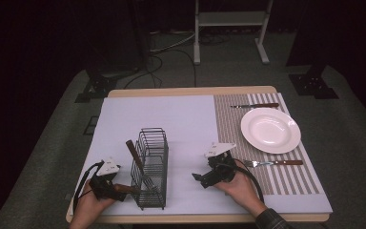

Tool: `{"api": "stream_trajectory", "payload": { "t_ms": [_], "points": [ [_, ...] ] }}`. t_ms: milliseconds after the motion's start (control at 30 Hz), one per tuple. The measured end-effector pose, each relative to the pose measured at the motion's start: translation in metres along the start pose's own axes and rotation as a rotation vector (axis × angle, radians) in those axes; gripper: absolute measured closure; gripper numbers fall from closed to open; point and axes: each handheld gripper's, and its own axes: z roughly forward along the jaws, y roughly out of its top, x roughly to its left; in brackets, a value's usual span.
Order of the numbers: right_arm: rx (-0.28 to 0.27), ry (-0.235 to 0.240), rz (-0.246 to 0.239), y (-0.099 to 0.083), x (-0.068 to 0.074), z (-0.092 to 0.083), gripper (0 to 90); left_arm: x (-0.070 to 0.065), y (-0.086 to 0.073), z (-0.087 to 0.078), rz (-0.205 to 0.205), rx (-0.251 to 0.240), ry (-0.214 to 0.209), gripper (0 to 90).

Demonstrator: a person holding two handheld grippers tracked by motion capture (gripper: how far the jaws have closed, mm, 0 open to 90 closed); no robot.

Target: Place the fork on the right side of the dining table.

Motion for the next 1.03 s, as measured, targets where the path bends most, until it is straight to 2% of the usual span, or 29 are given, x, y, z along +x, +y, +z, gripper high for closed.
{"api": "stream_trajectory", "payload": {
  "t_ms": [333, 567, 1033],
  "points": [
    [0.05, 0.051, -0.023, -0.001, 0.012, 0.025, 0.0, 0.0, 0.0, 0.0, 0.0, 0.0, 0.0, 0.0],
    [0.099, 0.055, -0.053, -0.004, 0.019, 0.039, 0.0, 0.0, 0.0, 0.0, 0.0, 0.0, 0.0, 0.0],
    [0.085, 0.046, -0.06, -0.006, 0.021, 0.04, 0.0, 0.0, 0.0, 0.0, 0.0, 0.0, 0.0, 0.0]
  ]
}}
